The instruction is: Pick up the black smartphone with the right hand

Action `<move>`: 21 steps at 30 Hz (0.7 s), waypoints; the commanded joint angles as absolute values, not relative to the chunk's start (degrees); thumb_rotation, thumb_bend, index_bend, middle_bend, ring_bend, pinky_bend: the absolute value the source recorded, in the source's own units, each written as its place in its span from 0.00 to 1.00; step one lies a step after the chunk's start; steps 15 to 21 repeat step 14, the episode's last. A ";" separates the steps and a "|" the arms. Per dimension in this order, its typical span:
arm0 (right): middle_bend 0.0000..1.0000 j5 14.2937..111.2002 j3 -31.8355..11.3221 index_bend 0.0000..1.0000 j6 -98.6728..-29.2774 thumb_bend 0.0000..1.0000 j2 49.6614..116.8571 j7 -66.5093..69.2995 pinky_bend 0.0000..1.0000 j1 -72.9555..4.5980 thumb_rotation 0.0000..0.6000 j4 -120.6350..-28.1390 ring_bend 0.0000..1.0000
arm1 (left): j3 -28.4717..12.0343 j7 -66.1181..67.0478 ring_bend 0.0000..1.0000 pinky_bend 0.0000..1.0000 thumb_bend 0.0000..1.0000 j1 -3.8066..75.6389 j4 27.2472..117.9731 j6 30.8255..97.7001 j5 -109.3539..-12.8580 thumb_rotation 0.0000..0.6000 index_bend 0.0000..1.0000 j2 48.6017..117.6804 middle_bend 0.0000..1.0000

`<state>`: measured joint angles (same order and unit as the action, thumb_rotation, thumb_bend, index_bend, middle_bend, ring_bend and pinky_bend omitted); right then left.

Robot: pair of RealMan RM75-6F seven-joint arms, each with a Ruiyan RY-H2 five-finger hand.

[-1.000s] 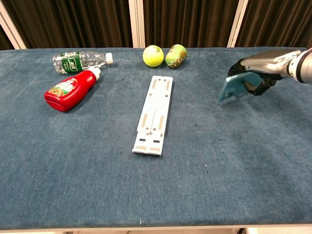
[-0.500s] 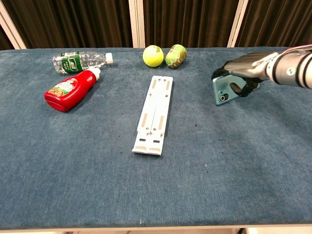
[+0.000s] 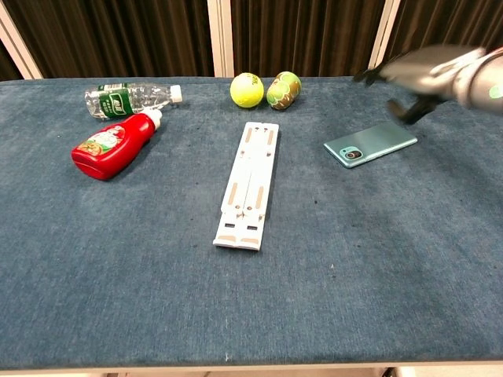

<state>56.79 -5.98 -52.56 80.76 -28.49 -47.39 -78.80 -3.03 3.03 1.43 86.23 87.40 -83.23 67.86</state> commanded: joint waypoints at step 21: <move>0.14 75.36 3.11 0.01 -87.67 0.33 59.16 -11.55 0.06 -16.60 1.00 -99.85 0.00 | -3.03 3.99 0.01 0.00 0.18 2.10 88.06 87.78 -84.75 1.00 0.15 67.11 0.11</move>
